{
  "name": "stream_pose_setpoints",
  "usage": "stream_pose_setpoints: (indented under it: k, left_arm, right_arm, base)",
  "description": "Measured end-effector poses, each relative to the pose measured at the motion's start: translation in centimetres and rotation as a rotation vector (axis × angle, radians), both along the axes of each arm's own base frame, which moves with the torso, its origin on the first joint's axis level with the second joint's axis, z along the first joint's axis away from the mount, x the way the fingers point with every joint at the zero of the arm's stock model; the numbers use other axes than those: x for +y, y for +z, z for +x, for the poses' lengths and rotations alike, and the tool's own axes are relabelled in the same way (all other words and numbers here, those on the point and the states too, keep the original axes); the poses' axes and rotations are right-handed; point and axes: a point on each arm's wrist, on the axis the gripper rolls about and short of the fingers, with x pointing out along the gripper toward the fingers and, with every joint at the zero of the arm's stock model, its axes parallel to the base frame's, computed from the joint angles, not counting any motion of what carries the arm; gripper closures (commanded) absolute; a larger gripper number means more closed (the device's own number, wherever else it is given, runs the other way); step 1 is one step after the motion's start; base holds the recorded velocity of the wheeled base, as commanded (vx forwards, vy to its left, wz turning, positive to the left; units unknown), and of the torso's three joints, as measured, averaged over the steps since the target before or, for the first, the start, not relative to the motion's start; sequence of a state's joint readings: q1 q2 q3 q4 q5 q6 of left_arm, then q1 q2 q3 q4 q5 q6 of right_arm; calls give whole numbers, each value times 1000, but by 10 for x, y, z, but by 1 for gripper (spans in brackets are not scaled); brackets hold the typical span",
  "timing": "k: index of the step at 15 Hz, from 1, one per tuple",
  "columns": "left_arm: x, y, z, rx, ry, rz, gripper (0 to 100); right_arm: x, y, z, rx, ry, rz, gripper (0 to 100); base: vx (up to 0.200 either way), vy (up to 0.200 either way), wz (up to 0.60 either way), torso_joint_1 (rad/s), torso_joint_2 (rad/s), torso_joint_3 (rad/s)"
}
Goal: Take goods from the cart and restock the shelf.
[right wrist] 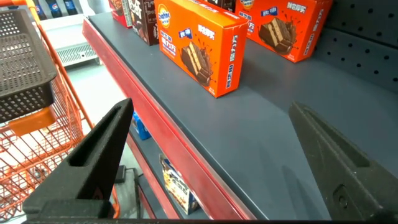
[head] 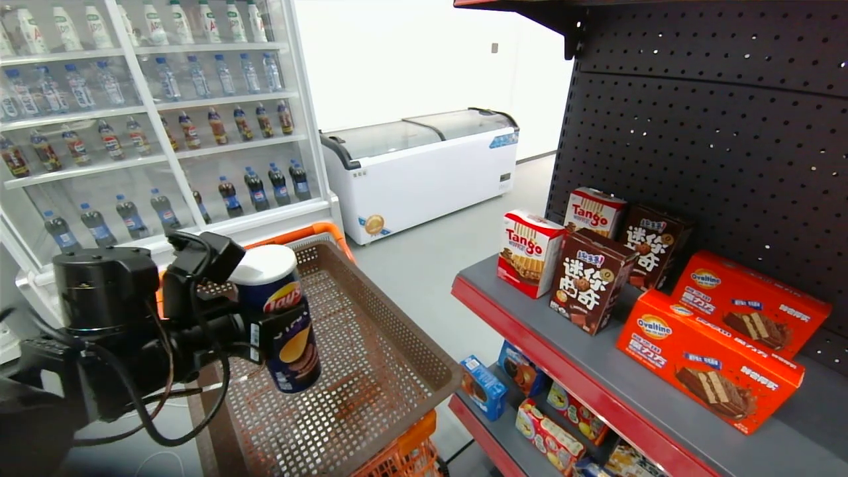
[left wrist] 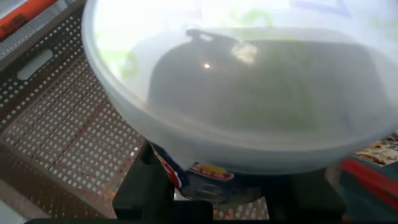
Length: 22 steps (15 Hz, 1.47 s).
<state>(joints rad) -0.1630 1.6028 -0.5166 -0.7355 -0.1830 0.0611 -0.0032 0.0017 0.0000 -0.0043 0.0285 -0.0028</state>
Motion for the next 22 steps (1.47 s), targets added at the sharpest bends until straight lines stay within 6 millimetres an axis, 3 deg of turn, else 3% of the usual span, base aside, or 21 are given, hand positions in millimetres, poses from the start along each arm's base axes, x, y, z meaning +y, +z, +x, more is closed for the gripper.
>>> stream_pose_setpoints:
  k: [4,8,15,22]
  left_arm:
    - [11,23,-37,34,36,-10,100]
    - [20,37,-87,82,51,-5,100]
    - [34,32,-166,37,86,-11,100]
    - [37,39,-205,-134,108,-82,100]
  right_arm:
    - [0,0,0,0,0,0,0]
    - [0,0,0,0,-1,0,0]
    - [0,0,0,0,0,0,0]
    - [0,0,0,0,0,0,0]
  base:
    - [0,0,0,0,0,0]
    - [0,0,0,0,0,0]
    - [0,0,0,0,0,0]
    - [0,0,0,0,0,0]
